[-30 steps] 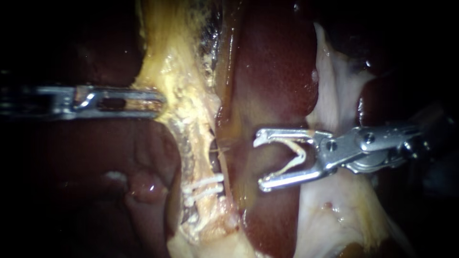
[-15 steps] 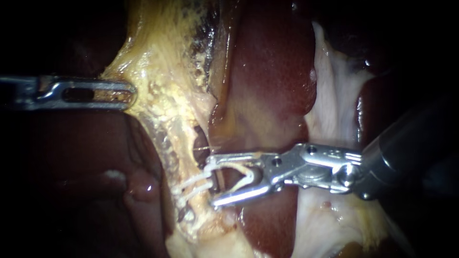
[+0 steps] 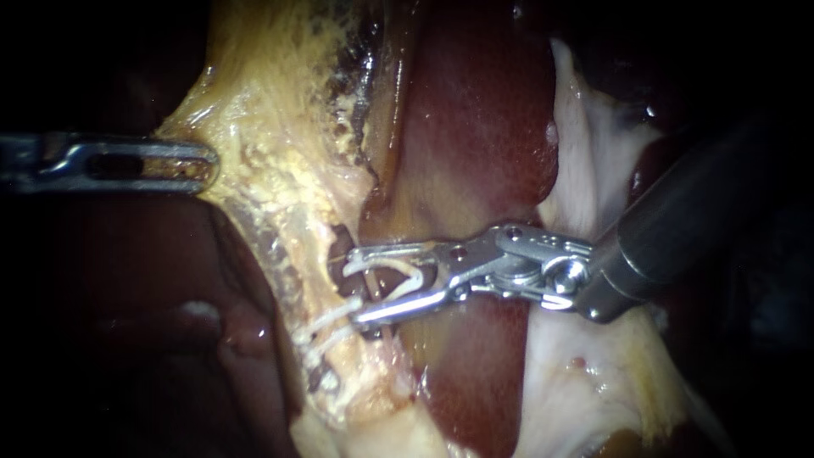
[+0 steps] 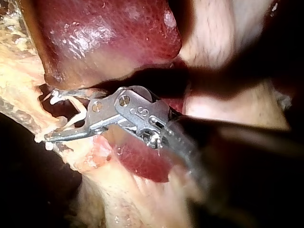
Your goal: Clipping third clip left tube
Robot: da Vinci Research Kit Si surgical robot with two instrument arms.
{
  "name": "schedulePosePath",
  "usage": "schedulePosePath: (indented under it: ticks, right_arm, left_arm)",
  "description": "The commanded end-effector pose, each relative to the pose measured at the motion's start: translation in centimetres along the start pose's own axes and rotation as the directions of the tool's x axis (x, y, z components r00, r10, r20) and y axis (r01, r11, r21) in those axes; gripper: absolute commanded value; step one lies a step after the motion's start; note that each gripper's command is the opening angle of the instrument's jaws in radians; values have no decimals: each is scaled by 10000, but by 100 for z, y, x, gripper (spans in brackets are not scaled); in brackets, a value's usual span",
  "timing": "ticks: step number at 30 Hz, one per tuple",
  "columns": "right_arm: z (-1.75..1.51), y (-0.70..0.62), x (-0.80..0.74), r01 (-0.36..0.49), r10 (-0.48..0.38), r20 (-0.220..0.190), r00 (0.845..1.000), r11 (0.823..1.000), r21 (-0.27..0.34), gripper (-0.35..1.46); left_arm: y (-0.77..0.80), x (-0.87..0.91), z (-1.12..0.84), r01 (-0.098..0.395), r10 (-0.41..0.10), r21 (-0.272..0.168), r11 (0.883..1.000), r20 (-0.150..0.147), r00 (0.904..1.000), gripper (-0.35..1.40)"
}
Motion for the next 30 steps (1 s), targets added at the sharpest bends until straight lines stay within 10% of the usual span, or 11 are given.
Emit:
schedulePosePath:
  ticks: [1,14,30]
  right_arm:
    - [3,1,1,-5,5,-7,10000,10000,-26,58]
    - [27,-5,11,-265,292,-204,9994,9920,1232,59]
    - [39,-31,18,-822,921,-119,9957,9339,3480,55]
  left_arm:
    - [0,0,0,3,-3,-3,10000,5,10000,-35]
    - [-2,1,0,8,-8,-8,10000,9,10000,-35]
    - [4,-1,0,1,-1,0,10000,1,10000,-35]
